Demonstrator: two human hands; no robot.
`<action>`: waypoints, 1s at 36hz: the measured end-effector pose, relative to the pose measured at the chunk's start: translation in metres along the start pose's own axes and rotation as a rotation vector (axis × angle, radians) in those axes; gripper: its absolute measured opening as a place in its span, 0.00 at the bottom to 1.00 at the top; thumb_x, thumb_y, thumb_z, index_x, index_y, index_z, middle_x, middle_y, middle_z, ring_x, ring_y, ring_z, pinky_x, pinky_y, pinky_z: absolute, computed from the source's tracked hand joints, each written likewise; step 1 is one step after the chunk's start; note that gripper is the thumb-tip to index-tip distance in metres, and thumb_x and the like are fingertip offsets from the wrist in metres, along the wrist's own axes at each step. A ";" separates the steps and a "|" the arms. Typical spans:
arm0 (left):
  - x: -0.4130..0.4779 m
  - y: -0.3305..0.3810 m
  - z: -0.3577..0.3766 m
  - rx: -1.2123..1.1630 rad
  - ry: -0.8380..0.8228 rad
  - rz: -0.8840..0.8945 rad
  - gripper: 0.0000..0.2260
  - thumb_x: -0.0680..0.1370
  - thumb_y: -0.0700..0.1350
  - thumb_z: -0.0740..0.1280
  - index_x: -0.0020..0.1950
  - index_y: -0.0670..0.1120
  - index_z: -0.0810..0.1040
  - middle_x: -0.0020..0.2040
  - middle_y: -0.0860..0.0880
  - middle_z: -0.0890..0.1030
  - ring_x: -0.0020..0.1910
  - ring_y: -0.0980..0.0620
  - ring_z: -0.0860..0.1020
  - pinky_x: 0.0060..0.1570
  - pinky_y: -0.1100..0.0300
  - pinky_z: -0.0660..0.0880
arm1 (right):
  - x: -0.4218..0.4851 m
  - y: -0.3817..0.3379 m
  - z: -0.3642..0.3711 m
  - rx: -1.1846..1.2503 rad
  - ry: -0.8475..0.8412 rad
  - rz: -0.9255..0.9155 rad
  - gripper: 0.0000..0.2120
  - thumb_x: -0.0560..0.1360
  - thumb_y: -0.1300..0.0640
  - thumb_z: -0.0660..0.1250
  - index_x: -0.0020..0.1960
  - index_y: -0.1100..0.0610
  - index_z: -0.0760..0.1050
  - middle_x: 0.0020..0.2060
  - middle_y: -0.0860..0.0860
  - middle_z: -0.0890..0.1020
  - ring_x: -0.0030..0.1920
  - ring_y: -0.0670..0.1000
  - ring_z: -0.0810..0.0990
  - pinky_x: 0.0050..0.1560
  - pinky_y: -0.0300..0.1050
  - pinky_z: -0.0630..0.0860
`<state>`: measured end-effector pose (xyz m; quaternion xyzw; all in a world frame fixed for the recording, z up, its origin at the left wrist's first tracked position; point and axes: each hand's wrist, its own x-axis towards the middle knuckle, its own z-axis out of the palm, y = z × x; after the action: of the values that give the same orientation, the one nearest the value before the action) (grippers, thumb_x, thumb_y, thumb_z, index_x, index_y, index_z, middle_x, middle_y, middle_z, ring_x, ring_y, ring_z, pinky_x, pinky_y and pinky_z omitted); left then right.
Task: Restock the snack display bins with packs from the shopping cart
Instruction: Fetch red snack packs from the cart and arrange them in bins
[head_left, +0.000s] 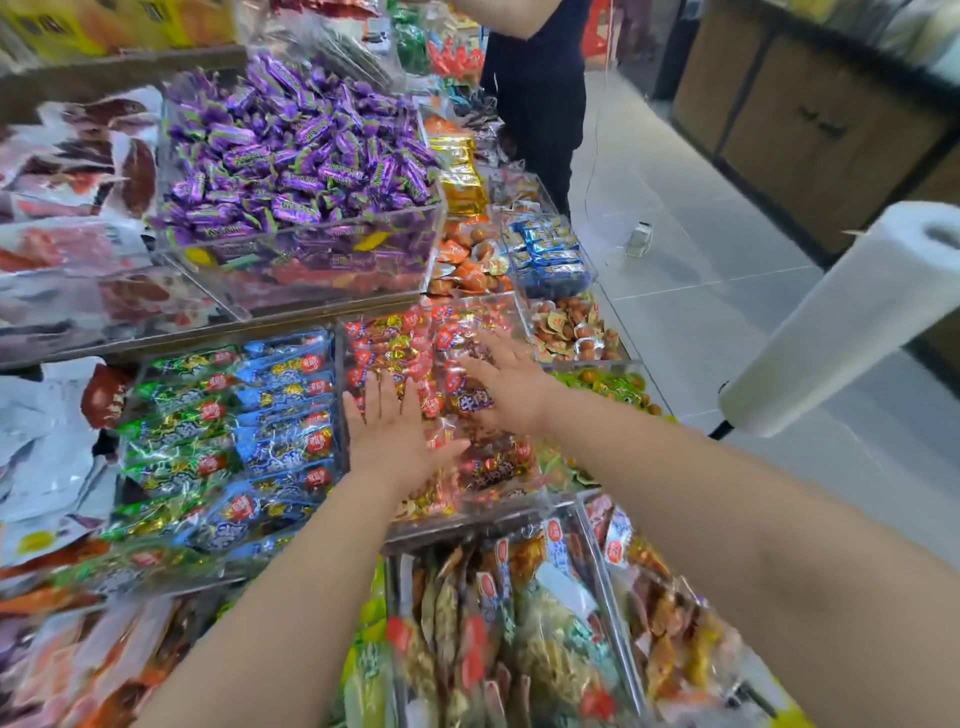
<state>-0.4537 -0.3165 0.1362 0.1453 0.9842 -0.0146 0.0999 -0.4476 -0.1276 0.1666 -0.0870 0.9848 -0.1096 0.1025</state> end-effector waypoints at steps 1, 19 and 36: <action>-0.005 0.003 -0.005 -0.073 0.076 -0.001 0.46 0.71 0.75 0.53 0.79 0.48 0.44 0.79 0.41 0.45 0.77 0.41 0.36 0.66 0.42 0.28 | -0.012 0.003 -0.002 0.085 0.048 0.011 0.32 0.75 0.51 0.66 0.75 0.49 0.58 0.77 0.54 0.47 0.76 0.56 0.44 0.74 0.54 0.50; -0.152 0.250 0.090 -0.472 -0.462 0.522 0.09 0.77 0.45 0.63 0.53 0.47 0.81 0.48 0.45 0.82 0.51 0.44 0.79 0.47 0.57 0.73 | -0.375 0.121 0.168 1.008 0.248 1.197 0.08 0.76 0.63 0.61 0.41 0.57 0.76 0.33 0.54 0.75 0.30 0.48 0.72 0.30 0.36 0.68; -0.307 0.364 0.203 0.100 -0.884 0.632 0.12 0.80 0.40 0.58 0.36 0.46 0.69 0.48 0.37 0.78 0.46 0.53 0.71 0.51 0.54 0.69 | -0.662 0.078 0.302 1.587 0.385 1.749 0.08 0.80 0.59 0.58 0.43 0.57 0.72 0.38 0.54 0.74 0.33 0.48 0.72 0.33 0.38 0.69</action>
<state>-0.0214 -0.0663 -0.0008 0.4185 0.7549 -0.0905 0.4967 0.2456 0.0162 -0.0195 0.7177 0.3671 -0.5914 0.0183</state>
